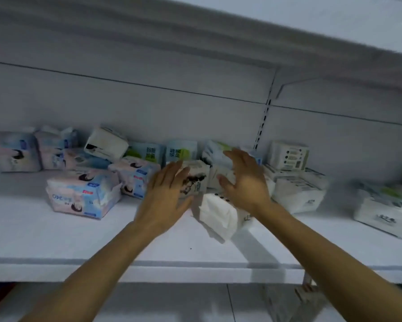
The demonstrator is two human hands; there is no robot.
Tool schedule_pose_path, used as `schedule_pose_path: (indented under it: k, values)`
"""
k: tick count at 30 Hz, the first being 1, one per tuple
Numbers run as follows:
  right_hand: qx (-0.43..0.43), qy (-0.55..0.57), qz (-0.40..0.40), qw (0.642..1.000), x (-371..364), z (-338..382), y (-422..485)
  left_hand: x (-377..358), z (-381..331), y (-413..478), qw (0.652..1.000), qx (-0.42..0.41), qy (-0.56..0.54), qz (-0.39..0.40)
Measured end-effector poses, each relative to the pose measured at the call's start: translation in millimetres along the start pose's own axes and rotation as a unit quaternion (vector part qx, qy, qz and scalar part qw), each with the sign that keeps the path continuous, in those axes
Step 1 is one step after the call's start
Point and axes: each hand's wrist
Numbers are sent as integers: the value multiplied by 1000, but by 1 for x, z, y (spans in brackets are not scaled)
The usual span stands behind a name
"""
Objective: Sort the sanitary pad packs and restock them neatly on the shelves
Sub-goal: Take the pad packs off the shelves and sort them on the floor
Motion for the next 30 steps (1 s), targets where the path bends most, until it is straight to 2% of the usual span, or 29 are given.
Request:
schedule_pose_path:
  k: [5, 8, 10, 11, 13, 14, 15, 16, 19, 20, 21, 22, 23, 24, 25, 26, 28, 29, 30]
  values:
    - [-61, -20, 101, 993, -37, -21, 63, -10, 23, -6, 997, 18, -58, -36]
    - [-96, 15, 171, 980, -57, -35, 78, -8, 22, -3, 994, 18, -85, -64]
    - [-140, 42, 128, 981, -62, -43, 87, -6, 22, -1, 991, 25, -101, -83]
    - [-184, 75, 67, 978, -59, -44, 92, -6, 21, 0, 989, 27, -109, -94]
    - [-296, 211, -62, 929, -49, -37, 101, -6, 18, 1, 984, 31, -124, -121]
    - [-330, 280, -96, 896, -42, -29, 104, -5, 17, 2, 981, 37, -129, -137]
    - [-347, 328, -94, 874, -34, -18, 106, -3, 17, 4, 979, 46, -127, -155]
    - [-347, 362, -64, 863, -24, 1, 104, -1, 17, 6, 977, 54, -115, -174]
    - [-269, 337, 116, 895, -22, 47, 94, 4, 16, 11, 976, 39, -35, -211]
    - [-241, 336, 168, 895, -22, 64, 88, 4, 15, 11, 977, 31, -12, -212]
    - [-234, 350, 226, 878, -23, 77, 85, 4, 16, 11, 976, 34, -4, -216]
    - [-245, 380, 290, 843, -21, 87, 85, 5, 18, 11, 973, 52, -11, -223]
    - [-255, 408, 329, 813, -23, 89, 88, 8, 22, 11, 969, 84, -32, -230]
    - [-257, 421, 341, 800, -25, 91, 95, 12, 26, 11, 963, 118, -60, -235]
    - [-256, 415, 324, 811, -33, 87, 104, 16, 27, 11, 957, 148, -85, -236]
    - [-247, 387, 280, 843, -42, 82, 115, 19, 28, 10, 952, 169, -101, -233]
    - [-150, 228, 175, 946, -69, 64, 133, 20, 26, 9, 954, 184, -104, -212]
    - [-98, 156, 160, 970, -83, 54, 138, 18, 24, 9, 957, 185, -102, -198]
    - [-62, 108, 181, 976, -94, 48, 139, 16, 23, 9, 959, 186, -102, -186]
Point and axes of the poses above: each hand's wrist, its own y-axis towards the middle knuckle, its own x-axis out of the back of the hand, z = x × y, and after that the axes turned 11 degrees about -z, right-handed
